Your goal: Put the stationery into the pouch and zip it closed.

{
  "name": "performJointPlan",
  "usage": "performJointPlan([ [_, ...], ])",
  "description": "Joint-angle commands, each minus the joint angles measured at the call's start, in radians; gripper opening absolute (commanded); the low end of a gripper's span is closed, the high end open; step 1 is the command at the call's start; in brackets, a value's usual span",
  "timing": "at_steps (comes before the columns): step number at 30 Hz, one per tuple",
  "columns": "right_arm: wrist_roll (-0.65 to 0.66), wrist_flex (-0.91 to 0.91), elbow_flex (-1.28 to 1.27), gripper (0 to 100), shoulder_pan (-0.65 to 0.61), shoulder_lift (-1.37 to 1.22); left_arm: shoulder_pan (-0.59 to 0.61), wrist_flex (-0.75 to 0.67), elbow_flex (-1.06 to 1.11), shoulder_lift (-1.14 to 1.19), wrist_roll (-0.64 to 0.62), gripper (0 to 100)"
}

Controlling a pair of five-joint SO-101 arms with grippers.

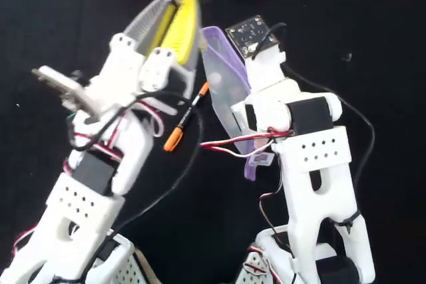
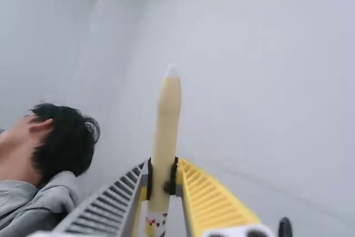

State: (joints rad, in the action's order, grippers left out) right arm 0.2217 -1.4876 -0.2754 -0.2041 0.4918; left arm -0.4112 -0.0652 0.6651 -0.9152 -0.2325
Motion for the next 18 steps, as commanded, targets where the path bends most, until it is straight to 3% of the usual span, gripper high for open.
performJointPlan([
  [1,0.003,0.012,-0.036,1.1,-0.014,-0.018,-0.071,0.003,-0.128,0.080,0.018,3],
  [7,0.003,0.012,-0.033,1.1,-0.008,-0.010,-0.120,0.002,-0.159,0.155,0.018,3],
  [18,0.003,0.012,-0.033,1.1,-0.008,-0.010,-0.012,-0.011,-0.163,0.238,0.020,3],
])
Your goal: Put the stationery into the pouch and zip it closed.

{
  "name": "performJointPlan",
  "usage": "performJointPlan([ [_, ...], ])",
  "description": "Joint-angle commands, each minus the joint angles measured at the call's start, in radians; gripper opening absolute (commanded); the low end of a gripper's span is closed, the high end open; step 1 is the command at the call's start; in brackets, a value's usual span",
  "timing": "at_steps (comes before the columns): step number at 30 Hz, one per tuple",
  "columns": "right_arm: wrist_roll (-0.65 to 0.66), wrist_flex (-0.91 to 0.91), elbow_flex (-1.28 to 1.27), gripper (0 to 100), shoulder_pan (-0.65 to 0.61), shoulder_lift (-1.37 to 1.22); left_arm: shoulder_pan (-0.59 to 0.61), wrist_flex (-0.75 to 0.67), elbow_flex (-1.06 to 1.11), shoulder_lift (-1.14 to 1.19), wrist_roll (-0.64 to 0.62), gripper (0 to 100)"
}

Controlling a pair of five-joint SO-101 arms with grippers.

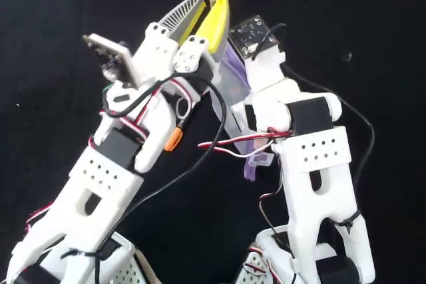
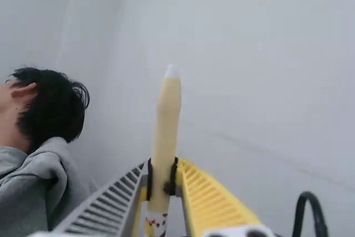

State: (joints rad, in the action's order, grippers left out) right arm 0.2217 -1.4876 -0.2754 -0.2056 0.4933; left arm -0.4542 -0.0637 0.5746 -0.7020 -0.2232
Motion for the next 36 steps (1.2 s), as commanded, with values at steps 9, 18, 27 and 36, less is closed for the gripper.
performJointPlan([
  [9,0.003,0.012,-0.035,1.1,-0.006,-0.012,0.050,-0.091,-0.071,0.147,0.011,3],
  [18,0.003,0.012,-0.033,1.1,-0.005,-0.012,0.050,-0.091,-0.028,0.187,0.012,3],
  [27,0.003,0.012,-0.033,1.1,-0.005,-0.010,0.096,-0.083,0.016,0.186,0.009,9],
  [36,0.003,0.012,-0.031,1.1,-0.005,-0.010,0.116,0.055,-0.076,0.160,-0.054,12],
])
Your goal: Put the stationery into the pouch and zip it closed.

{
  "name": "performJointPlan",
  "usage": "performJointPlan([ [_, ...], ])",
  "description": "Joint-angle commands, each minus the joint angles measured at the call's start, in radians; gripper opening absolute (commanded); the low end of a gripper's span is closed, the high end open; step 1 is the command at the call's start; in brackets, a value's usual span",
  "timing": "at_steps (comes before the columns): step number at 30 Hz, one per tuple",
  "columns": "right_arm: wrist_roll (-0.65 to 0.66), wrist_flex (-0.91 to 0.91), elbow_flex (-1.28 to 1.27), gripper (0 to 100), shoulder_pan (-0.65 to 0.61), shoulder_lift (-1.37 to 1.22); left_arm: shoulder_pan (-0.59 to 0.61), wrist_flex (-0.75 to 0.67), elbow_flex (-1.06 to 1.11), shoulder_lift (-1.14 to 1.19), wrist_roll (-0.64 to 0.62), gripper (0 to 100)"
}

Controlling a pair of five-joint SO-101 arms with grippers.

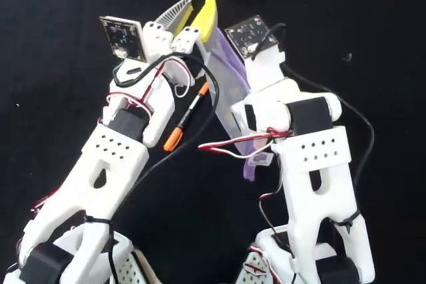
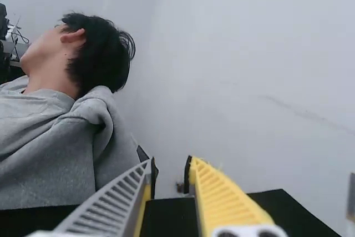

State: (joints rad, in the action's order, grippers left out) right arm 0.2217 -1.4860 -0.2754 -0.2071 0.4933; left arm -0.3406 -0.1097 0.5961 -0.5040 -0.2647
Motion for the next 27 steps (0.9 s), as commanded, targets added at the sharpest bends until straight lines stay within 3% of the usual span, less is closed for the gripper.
performJointPlan([
  [1,0.003,0.011,-0.031,1.1,-0.003,-0.010,0.001,0.149,-0.124,-0.048,-0.012,13],
  [7,0.003,0.011,-0.031,1.1,-0.003,-0.010,0.025,0.399,-0.334,-0.095,-0.015,16],
  [15,0.005,0.037,-0.030,1.1,0.083,-0.013,0.254,0.755,-0.567,-0.074,-0.018,16],
  [27,0.035,0.041,-0.030,1.1,0.110,-0.018,0.473,1.283,-0.628,0.123,-0.015,16],
])
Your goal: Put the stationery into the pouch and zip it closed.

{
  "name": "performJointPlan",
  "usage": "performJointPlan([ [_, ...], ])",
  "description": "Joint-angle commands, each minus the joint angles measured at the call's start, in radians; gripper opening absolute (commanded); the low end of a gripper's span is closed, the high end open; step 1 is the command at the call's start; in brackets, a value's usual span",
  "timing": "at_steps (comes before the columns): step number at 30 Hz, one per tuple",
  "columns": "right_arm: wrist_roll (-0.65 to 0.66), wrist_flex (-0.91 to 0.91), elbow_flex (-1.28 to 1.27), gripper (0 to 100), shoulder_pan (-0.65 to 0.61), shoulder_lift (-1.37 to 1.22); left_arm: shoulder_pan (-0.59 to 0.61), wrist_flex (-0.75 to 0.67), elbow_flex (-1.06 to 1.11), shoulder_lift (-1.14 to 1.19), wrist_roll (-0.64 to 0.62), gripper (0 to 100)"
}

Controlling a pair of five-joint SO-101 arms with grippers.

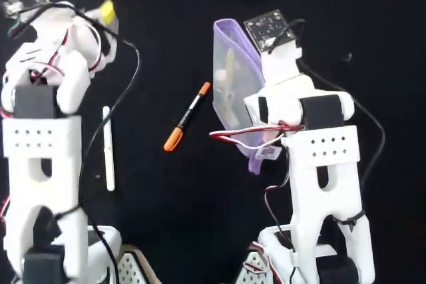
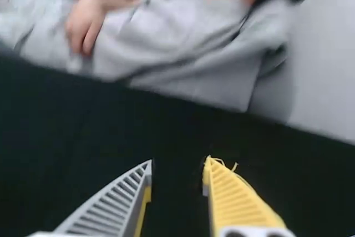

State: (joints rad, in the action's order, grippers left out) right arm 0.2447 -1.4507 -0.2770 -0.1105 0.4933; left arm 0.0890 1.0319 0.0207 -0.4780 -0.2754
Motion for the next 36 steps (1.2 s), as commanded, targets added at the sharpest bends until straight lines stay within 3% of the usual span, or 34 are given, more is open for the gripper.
performJointPlan([
  [1,0.014,0.006,-0.028,1.1,0.014,-0.018,0.054,0.178,-0.053,0.144,-0.005,16],
  [7,0.018,0.005,-0.030,1.1,0.014,-0.018,0.099,0.331,-0.054,0.410,-0.002,16],
  [16,0.021,0.008,-0.030,1.1,0.014,-0.018,0.117,0.417,-0.048,0.603,0.002,16],
  [26,0.021,0.011,-0.030,1.1,0.014,-0.018,0.101,0.015,0.280,0.598,0.000,16],
  [36,0.021,0.011,-0.033,1.1,0.014,-0.018,0.114,-0.072,0.321,0.597,0.000,16],
])
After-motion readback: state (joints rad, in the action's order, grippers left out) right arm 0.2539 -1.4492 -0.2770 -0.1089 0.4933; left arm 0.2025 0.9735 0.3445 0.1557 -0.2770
